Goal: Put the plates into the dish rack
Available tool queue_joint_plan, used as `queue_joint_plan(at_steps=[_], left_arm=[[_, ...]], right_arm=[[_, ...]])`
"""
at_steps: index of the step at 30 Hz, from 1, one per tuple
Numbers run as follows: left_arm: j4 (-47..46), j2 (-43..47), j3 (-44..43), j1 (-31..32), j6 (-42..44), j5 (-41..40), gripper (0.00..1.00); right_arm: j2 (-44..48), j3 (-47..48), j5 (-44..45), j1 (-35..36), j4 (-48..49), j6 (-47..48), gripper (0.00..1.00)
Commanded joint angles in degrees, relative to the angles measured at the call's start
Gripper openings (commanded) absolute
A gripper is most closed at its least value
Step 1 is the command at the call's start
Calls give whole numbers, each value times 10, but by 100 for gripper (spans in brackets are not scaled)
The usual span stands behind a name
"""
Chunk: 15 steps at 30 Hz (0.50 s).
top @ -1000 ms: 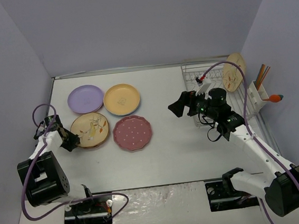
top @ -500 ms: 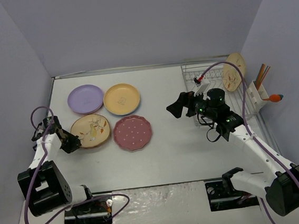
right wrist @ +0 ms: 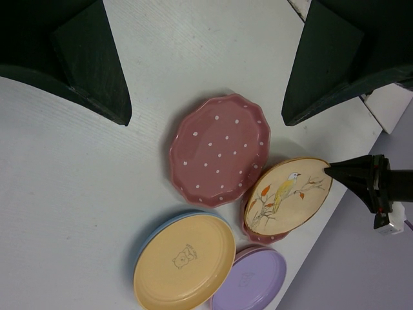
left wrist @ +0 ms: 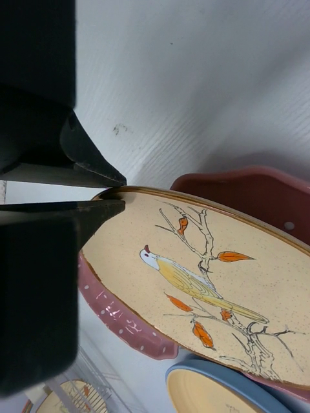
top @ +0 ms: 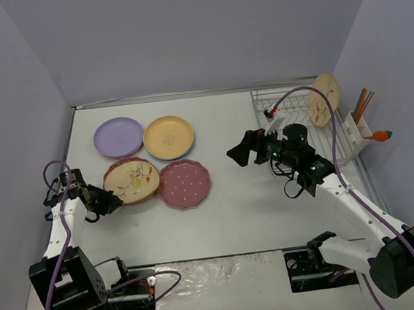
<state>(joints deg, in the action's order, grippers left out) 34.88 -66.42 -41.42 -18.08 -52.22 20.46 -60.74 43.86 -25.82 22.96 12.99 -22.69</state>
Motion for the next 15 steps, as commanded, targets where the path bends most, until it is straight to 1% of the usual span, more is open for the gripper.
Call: queue_joint_plan(at_steps=[1, 5, 10, 15], left_arm=[[4, 31, 1, 4, -22, 71, 0], [-5, 44, 18, 8, -27, 85, 0], [-10, 34, 46, 12, -17, 83, 0], [-46, 18, 80, 13, -16, 84, 0]], right_arm=[[-4, 22, 6, 10, 36, -4, 100], [-7, 23, 11, 15, 36, -4, 100], [-15, 25, 11, 22, 43, -4, 100], [-19, 25, 13, 27, 44, -4, 100]])
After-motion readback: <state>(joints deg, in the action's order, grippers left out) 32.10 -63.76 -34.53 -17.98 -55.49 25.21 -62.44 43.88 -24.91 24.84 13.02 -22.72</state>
